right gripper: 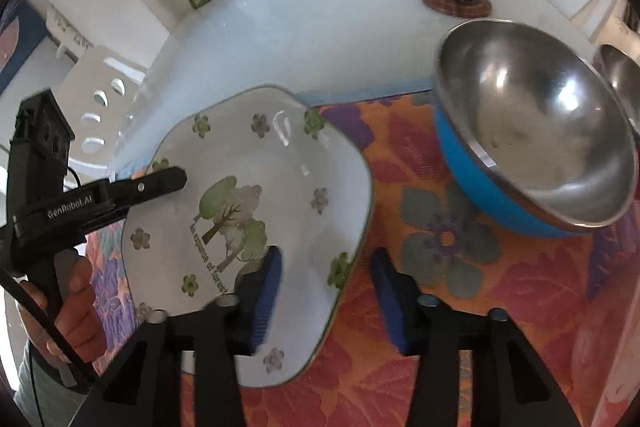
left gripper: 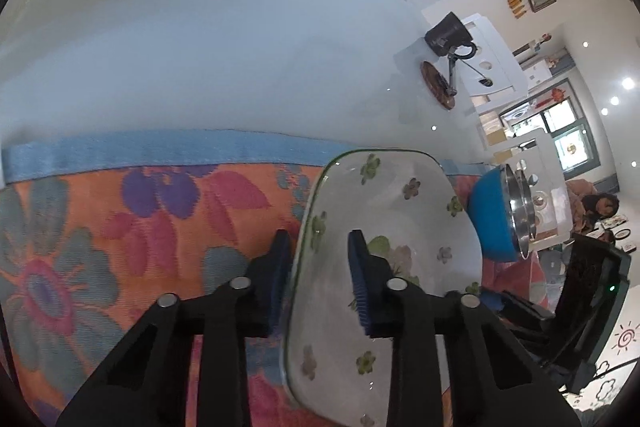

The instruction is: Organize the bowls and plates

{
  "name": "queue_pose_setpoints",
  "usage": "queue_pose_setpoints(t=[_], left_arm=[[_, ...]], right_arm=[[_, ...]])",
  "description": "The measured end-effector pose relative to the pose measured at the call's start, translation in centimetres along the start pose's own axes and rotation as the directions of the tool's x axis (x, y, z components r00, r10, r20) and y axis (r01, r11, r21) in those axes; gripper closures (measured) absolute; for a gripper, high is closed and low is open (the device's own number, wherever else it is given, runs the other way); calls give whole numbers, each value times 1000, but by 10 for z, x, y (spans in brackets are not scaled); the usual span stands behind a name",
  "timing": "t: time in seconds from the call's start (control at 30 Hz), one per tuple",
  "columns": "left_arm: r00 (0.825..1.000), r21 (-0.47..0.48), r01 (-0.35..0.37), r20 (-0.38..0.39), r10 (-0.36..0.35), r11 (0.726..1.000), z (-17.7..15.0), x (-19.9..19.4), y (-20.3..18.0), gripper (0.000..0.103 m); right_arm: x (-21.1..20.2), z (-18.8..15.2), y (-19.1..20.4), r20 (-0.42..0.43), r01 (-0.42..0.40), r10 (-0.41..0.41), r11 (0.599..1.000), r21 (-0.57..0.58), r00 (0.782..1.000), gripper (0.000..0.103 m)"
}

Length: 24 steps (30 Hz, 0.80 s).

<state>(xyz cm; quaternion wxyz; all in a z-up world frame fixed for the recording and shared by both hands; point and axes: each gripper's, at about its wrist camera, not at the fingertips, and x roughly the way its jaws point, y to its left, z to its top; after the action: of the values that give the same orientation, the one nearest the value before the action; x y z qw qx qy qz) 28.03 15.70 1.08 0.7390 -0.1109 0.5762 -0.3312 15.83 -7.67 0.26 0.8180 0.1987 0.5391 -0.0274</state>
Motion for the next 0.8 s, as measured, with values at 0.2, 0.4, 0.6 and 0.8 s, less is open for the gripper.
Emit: queue_pose_setpoints(t=[0.2,0.4,0.6,0.8], left_arm=[[999,-34,33,13,-33,999,1,0,4,80],[1000,-33,7,28,-7,999,-16,-17,-9,80],[995,-65,-29,97,36,997,-50,-67,-27,80],[975,-72,-95,193,107,993,-92,-134,-54,80]], right_arm=[[3,-5,13,23,44,-43,998,-50,999,68],[-11,-6,9,2,33,-33,999,-27,999,68],[-51,-21,27,13,-21,22,998,-62,1000,67],[-90,-48,64,34,-83,89,986,-143,995,67]])
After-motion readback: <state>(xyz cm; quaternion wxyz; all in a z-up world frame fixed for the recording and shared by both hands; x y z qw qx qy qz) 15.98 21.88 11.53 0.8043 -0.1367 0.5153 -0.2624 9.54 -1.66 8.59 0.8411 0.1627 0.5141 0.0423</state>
